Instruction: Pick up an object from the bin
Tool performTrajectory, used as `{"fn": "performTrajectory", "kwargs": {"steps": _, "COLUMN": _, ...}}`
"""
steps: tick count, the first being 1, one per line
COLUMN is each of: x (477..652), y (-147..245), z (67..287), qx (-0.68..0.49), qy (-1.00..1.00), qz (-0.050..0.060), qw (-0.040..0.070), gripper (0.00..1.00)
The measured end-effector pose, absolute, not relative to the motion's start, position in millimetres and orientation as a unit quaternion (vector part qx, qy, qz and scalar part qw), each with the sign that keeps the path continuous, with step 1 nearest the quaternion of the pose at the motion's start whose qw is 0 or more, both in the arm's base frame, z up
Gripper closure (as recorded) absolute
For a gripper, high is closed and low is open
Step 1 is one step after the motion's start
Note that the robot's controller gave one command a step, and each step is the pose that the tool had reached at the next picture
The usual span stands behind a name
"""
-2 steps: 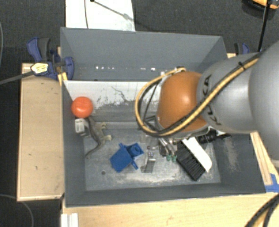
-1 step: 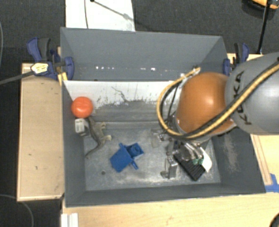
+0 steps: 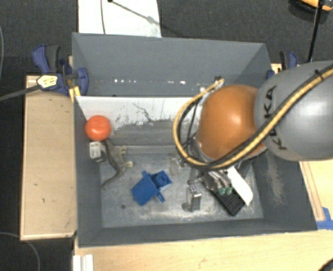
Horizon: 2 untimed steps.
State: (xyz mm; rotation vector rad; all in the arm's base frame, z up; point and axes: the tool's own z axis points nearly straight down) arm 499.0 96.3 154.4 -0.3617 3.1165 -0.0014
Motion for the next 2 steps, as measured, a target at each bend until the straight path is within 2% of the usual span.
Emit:
{"fn": "performTrajectory", "kwargs": {"steps": 1, "x": 514.7, "y": 124.8, "z": 132.7, "qx": -0.004, "qy": 1.0, "qz": 0.003, "qw": 0.002, "gripper": 0.0}}
{"fn": "performTrajectory", "kwargs": {"steps": 2, "x": 535.6, "y": 129.1, "z": 84.1, "qx": -0.014, "qy": 1.0, "qz": 0.001, "qw": 0.005, "gripper": 0.0}}
